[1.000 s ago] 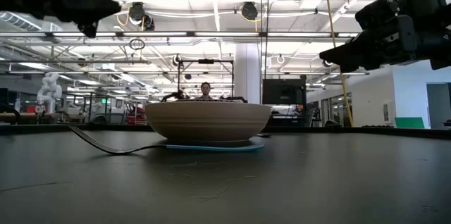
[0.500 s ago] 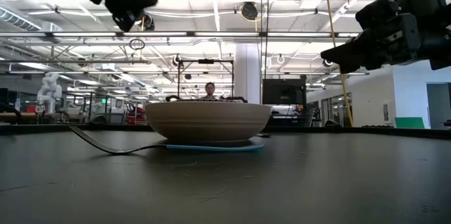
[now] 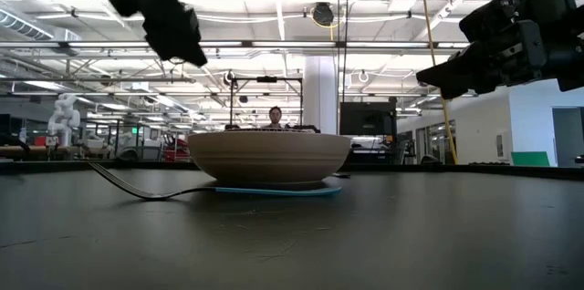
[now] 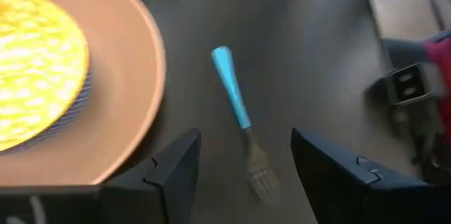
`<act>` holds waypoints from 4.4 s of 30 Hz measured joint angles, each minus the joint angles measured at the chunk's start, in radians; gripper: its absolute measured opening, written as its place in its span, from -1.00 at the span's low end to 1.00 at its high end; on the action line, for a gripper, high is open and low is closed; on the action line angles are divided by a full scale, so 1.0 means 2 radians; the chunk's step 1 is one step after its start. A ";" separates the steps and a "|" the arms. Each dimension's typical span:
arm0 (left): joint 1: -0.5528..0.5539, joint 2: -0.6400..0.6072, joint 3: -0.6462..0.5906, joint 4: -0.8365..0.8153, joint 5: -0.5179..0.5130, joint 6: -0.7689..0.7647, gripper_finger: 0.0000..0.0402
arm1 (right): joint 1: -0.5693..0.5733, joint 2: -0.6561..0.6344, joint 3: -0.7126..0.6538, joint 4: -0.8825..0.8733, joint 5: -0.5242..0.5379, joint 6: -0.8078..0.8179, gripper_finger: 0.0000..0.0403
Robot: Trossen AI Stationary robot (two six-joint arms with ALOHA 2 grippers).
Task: Set table place
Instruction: Put the blue fork on the left side of the plate
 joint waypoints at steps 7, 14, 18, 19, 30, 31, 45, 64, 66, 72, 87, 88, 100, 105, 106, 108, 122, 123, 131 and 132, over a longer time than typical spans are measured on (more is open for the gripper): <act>-0.026 0.031 0.026 -0.001 0.027 -0.063 0.13 | 0.000 0.000 0.000 -0.002 0.000 0.000 -1.00; -0.038 0.084 0.027 0.018 0.027 -0.070 0.13 | 0.000 0.000 0.000 -0.002 0.000 0.000 -1.00; -0.046 0.117 0.027 0.043 0.036 -0.068 0.13 | 0.000 0.000 0.000 -0.002 0.000 0.000 -1.00; -0.047 0.123 0.027 0.048 0.039 -0.067 0.13 | 0.000 0.000 0.000 -0.002 0.000 0.000 -1.00; -0.056 0.141 0.027 0.074 -0.001 -0.071 0.13 | 0.000 0.000 0.000 -0.002 0.001 0.000 -1.00; -0.056 0.141 0.027 0.074 -0.009 -0.072 0.13 | 0.000 0.000 0.000 -0.002 0.001 0.000 -1.00; -0.064 0.151 0.091 -0.008 -0.058 -0.083 0.13 | 0.000 0.000 0.000 -0.002 0.004 0.000 -1.00; -0.067 0.265 0.224 -0.154 -0.066 -0.052 0.13 | 0.000 -0.028 0.000 0.008 -0.063 0.022 -1.00; -0.066 0.265 0.224 -0.153 -0.066 -0.055 0.13 | 0.000 -0.041 0.000 -0.002 -0.063 0.023 -1.00; -0.066 0.265 0.224 -0.151 -0.072 -0.057 0.13 | -0.001 -0.089 0.000 -0.029 -0.063 0.022 -1.00; -0.065 0.265 0.224 -0.148 -0.069 -0.080 0.13 | -0.003 -0.177 0.000 -0.119 -0.063 0.011 -1.00; -0.065 0.265 0.224 -0.149 -0.071 -0.080 0.13 | -0.003 -0.180 0.000 -0.121 -0.063 0.011 -1.00; -0.066 0.291 0.223 -0.177 -0.060 -0.084 0.13 | -0.003 -0.185 0.000 -0.133 -0.062 0.007 -1.00; -0.066 0.290 0.223 -0.171 -0.056 -0.084 0.13 | -0.003 -0.185 0.000 -0.132 -0.062 0.007 -1.00; -0.065 0.290 0.223 -0.171 -0.053 -0.084 0.13 | -0.003 -0.185 0.000 -0.132 -0.061 0.007 -1.00; -0.062 0.293 0.223 -0.169 -0.052 -0.085 0.13 | -0.003 -0.185 0.000 -0.132 -0.061 0.007 -1.00; -0.045 0.309 0.223 -0.161 -0.026 -0.074 0.13 | -0.003 -0.185 0.000 -0.133 -0.060 0.007 -1.00; -0.045 0.309 0.223 -0.161 -0.026 -0.073 0.13 | -0.003 -0.185 0.000 -0.133 -0.060 0.007 -1.00; -0.045 0.309 0.223 -0.161 -0.025 -0.058 0.13 | -0.003 -0.185 0.000 -0.133 -0.060 0.007 -1.00; -0.045 0.309 0.223 -0.161 -0.025 -0.056 0.13 | -0.003 -0.185 0.000 -0.133 -0.060 0.007 -1.00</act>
